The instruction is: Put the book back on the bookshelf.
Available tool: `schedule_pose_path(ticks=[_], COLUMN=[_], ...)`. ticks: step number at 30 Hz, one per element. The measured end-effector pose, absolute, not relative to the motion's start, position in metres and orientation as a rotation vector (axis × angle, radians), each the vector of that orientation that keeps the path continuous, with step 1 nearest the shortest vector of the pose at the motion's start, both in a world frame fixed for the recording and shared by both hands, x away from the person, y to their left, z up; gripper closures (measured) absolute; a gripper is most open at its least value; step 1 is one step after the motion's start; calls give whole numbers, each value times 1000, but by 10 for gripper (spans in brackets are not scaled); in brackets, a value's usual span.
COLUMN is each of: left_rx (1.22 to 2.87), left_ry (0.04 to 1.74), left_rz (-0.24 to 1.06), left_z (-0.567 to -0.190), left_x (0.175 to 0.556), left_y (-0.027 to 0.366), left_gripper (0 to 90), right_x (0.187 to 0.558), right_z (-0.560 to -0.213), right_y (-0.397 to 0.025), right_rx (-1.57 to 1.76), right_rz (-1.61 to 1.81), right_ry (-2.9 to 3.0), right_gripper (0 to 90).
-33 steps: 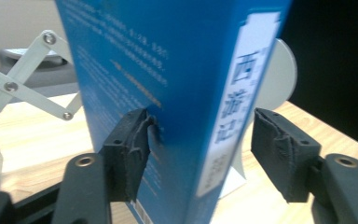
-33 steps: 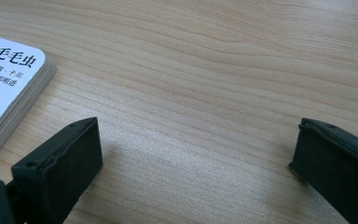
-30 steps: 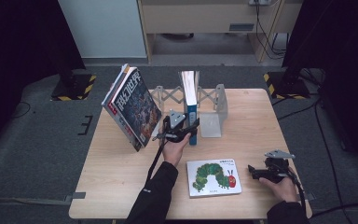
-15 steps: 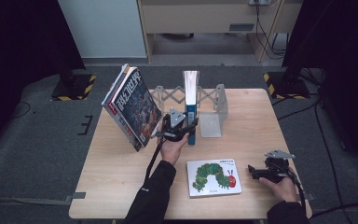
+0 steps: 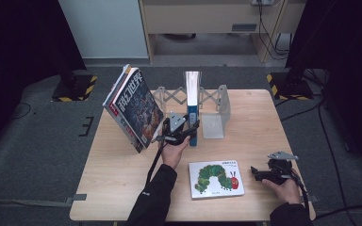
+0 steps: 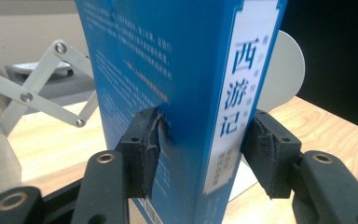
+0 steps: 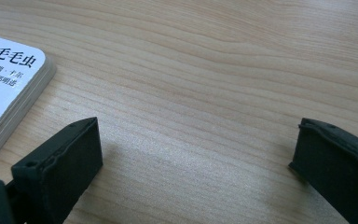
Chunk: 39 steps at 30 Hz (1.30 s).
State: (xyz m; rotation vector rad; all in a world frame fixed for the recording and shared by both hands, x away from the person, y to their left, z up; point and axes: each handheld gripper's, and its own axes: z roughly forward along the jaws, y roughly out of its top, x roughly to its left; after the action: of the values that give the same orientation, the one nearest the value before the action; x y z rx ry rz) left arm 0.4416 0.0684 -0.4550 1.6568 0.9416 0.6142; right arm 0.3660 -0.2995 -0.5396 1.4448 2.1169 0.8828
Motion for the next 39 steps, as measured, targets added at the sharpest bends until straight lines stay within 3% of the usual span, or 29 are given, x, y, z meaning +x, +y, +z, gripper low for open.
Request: schedule_pose_path(ticks=[39], left_rx=[1754], left_ry=[1060], left_rz=[548], left_z=[-510], left_x=[445], left_y=[58], left_gripper=[358], right_x=[366], right_z=[-540], right_y=[-299], right_rx=[1445], right_rz=[883], right_ry=[2117], right_gripper=[16])
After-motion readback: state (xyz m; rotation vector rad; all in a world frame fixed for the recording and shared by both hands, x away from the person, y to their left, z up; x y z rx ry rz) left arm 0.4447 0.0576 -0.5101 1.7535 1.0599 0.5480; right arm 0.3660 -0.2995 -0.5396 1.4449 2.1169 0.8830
